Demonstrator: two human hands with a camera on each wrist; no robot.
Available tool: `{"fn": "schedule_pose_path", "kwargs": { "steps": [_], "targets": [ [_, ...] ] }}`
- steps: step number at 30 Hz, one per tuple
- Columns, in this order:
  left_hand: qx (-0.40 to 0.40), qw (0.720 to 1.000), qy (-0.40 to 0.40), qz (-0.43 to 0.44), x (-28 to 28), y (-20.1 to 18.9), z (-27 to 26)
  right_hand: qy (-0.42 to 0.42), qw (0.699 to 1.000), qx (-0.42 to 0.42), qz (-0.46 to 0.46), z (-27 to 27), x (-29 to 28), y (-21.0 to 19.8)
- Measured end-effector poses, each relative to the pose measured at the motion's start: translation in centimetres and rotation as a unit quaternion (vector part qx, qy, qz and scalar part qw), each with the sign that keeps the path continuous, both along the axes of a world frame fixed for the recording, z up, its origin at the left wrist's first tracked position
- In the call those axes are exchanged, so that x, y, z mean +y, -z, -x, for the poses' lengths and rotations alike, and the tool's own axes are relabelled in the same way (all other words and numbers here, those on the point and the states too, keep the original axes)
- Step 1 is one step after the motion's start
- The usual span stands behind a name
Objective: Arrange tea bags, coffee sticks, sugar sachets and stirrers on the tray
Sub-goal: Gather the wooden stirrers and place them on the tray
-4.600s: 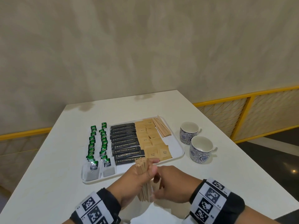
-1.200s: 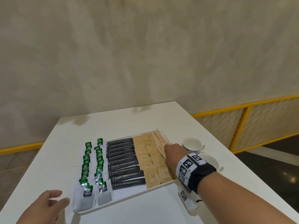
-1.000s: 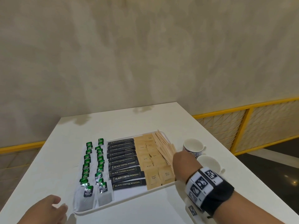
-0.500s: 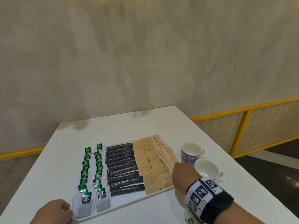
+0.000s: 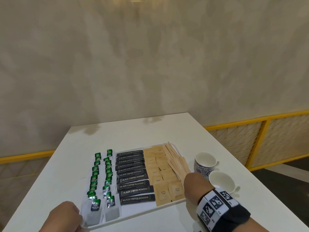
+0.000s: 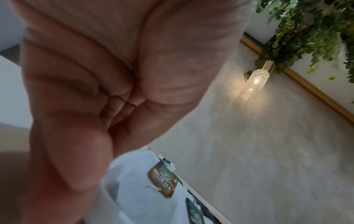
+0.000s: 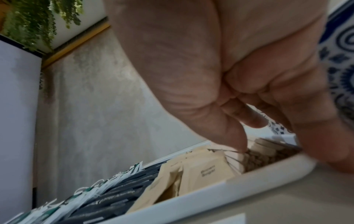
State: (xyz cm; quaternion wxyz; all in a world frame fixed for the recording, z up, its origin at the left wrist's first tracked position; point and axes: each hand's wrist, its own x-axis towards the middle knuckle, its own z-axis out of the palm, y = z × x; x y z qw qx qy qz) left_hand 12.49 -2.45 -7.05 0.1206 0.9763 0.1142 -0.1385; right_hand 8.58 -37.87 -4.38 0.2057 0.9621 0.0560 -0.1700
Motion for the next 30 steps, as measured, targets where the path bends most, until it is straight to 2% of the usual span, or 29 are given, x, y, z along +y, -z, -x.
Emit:
{"fn": "schedule_pose_path", "kwargs": {
  "steps": [4,7,10,13,14,15,17,19,23,28,30],
  "targets": [
    [0.073,0.997,0.003,-0.033,-0.3,-0.7,-1.1,0.063,0.997,0.009,-0.039,-1.1,0.5,-0.2],
    [0.079,0.996,0.01,-0.026,-0.5,-0.8,-1.8,0.084,0.992,-0.003,-0.09,-2.7,0.8,0.0],
    [0.017,0.991,0.098,-0.089,-0.2,-1.0,-2.7,0.1,0.991,0.001,-0.092,-4.2,1.3,-0.3],
    [0.017,0.991,0.103,-0.088,-1.1,-1.4,-3.9,0.103,0.991,0.004,-0.087,-5.8,1.6,-0.9],
    [0.012,0.995,0.069,-0.067,-1.5,-2.2,-4.0,0.101,0.991,0.002,-0.088,-6.4,1.5,-1.0],
    [0.003,0.994,0.07,-0.087,-1.8,-2.8,-4.1,0.091,0.992,-0.001,-0.09,-6.8,1.4,-1.0],
    [-0.022,0.986,0.118,-0.119,-2.0,-3.0,-5.0,0.087,0.992,-0.002,-0.091,-7.7,1.4,-1.3],
    [-0.004,0.97,0.161,-0.18,-2.0,-2.9,-5.9,0.121,0.986,-0.003,-0.112,-8.4,1.4,-1.5],
    [-0.008,0.956,0.199,-0.214,-2.1,-2.4,-7.4,0.158,0.978,-0.013,-0.133,-9.4,1.2,-1.9],
    [-0.011,0.955,0.186,-0.23,-1.8,-1.5,-8.7,0.195,0.965,-0.031,-0.172,-10.1,1.3,-1.5],
    [-0.024,0.964,0.164,-0.206,-1.8,-1.3,-8.9,0.215,0.957,-0.03,-0.194,-10.2,1.2,-1.5]
  ]
}}
